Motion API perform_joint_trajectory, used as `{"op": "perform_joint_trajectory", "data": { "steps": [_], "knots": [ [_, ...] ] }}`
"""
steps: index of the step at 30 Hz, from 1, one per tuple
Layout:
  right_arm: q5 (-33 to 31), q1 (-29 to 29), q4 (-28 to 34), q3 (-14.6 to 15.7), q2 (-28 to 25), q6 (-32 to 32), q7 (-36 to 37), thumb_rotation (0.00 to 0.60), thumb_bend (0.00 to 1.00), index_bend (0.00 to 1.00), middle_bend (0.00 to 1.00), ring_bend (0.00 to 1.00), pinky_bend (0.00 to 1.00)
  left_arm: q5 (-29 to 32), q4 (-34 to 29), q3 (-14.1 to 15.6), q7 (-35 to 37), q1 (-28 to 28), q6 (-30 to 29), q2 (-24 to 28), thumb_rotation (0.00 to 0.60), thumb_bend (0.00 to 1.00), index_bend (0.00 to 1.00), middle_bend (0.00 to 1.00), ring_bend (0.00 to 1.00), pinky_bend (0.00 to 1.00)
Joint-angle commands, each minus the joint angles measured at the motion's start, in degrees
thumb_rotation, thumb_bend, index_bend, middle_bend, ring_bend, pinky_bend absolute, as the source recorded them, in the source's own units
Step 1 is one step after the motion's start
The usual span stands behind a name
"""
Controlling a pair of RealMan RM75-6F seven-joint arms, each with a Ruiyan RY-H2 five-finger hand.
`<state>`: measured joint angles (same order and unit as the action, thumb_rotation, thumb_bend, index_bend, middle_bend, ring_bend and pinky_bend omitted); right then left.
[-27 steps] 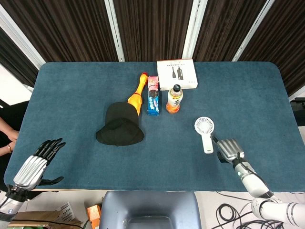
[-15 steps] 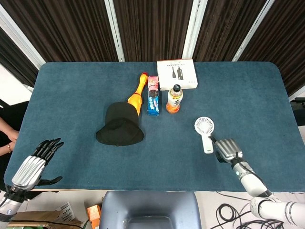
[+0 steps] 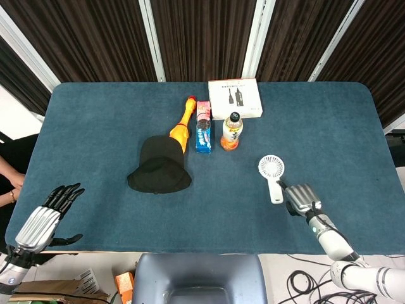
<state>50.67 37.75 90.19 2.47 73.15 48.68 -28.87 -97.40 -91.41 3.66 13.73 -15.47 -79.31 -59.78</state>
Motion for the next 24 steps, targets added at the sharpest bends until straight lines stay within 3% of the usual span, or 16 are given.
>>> {"op": "perform_joint_trajectory", "data": {
  "steps": [1, 16, 24],
  "knots": [
    [-0.18, 0.03, -0.16, 0.07, 0.10, -0.10, -0.12, 0.600, 0.56, 0.12, 0.75, 0.75, 1.00, 0.08, 0.00, -0.04, 0.01, 0.00, 0.01, 0.00, 0.600, 0.00, 0.00, 0.00, 0.00, 0.05],
    [-0.54, 0.28, -0.43, 0.40, 0.29, -1.14, 0.05, 0.600, 0.56, 0.14, 0.75, 0.75, 1.00, 0.02, 0.05, -0.05, 0.09, 0.07, -0.14, 0.03, 0.600, 0.00, 0.00, 0.00, 0.00, 0.05],
    [2.21, -0.89, 1.35, -0.23, -1.33, 1.47, 2.05, 0.600, 0.56, 0.12, 0.75, 0.75, 1.00, -0.27, 0.03, 0.05, -0.02, 0.15, -0.34, -0.03, 0.600, 0.00, 0.00, 0.00, 0.00, 0.05]
  ]
}}
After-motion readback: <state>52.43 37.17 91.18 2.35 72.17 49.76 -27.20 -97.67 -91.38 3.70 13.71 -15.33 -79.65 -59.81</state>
